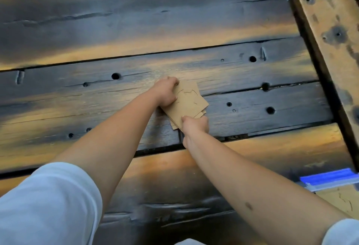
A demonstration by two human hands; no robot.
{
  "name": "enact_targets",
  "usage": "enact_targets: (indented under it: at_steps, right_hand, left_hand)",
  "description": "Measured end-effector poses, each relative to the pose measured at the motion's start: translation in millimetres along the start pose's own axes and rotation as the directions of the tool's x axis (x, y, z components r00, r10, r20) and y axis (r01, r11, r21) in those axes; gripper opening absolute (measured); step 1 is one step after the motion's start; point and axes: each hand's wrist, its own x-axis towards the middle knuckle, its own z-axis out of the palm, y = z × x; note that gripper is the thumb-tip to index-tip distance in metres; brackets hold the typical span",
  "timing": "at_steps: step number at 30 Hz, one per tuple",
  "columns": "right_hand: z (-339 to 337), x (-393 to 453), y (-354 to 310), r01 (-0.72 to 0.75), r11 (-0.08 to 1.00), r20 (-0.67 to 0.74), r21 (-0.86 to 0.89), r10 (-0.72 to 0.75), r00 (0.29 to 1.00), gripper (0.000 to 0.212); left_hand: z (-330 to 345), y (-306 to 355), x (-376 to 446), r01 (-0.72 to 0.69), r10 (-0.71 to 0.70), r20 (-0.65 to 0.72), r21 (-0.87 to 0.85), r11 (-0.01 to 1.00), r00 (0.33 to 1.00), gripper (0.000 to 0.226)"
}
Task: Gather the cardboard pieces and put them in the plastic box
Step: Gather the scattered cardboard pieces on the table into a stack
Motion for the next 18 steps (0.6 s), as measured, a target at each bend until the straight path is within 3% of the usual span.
enact_targets:
  at_steps: [4,9,14,18]
  right_hand:
    - [-4.5,-2.8,-0.3,0.014,0.999,-0.002,-0.032,-0.014,1.000,0.038]
    - [-15.5,-6.2,5.3,0.117,0.979,0.050,-0.169,-0.110,0.993,0.046]
    - [-27.9,-12.8,14.9,0.203,0.918,0.094,-0.339,-0.182,0.979,0.050]
    - [-44.7,-20.7,20.0,0.314,0.856,0.266,-0.411,-0.216,0.939,0.060]
  left_hand:
    - [0.9,-6.4,-8.5,0.073,-0.074,0.051,0.027,0.997,0.996,0.081]
    - [8.7,-26.3,-36.9,0.135,-0.125,0.109,-0.092,0.987,0.986,0.087]
    - [24.2,-39.5,-82.6,0.161,-0.147,0.067,-0.333,0.929,0.987,0.064]
    - [41.0,-41.9,-126.5,0.147,-0.177,0.000,-0.557,0.817,0.984,0.056]
